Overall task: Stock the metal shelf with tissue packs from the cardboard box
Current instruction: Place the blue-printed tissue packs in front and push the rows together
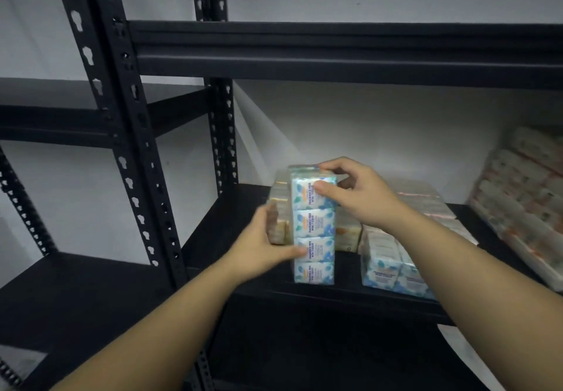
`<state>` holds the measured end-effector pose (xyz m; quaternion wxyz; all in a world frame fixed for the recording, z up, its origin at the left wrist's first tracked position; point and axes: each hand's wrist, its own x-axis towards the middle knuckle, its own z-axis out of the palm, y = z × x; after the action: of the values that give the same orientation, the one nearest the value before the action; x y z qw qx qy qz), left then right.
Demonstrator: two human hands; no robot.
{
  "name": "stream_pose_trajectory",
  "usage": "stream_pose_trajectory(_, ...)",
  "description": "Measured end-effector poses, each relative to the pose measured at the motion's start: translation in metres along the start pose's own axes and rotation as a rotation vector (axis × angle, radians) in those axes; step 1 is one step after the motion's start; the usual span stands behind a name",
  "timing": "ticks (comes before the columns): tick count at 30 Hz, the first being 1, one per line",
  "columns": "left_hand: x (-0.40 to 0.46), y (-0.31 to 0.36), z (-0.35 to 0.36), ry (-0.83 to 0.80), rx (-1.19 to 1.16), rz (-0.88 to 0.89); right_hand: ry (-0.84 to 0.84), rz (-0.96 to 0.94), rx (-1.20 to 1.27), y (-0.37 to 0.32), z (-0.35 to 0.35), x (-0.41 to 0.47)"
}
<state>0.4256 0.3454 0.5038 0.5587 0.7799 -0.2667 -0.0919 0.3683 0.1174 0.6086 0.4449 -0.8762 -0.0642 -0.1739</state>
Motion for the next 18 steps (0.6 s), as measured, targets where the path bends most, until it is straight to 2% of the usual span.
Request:
stream_pose_trajectory(2, -0.004, -0.018, 0.014, -0.012, 0.076, -0.020, 0.033, 0.046, 0.061, 0.013, -0.012, -0.010)
stream_pose_trajectory(5, -0.006, -0.023, 0.017, 0.055, 0.043, -0.022, 0.084, 0.080, 0.098, 0.025, -0.028, -0.029)
stream_pose_trajectory(9, -0.011, -0.020, 0.020, -0.116, 0.122, -0.082, 0.128, 0.106, 0.230, 0.033, -0.035, -0.046)
stream_pose_trajectory(11, -0.011, -0.020, 0.023, -0.121, 0.145, -0.093, 0.131, 0.121, 0.251, 0.032, -0.033, -0.051)
stream_pose_trajectory(14, -0.014, -0.011, 0.021, -0.055, 0.111, -0.098, 0.183, 0.153, 0.266, 0.034, -0.032, -0.055)
stream_pose_trajectory(18, -0.023, 0.004, 0.008, -0.106, -0.003, -0.168, 0.234, 0.258, 0.253, 0.041, -0.025, -0.064)
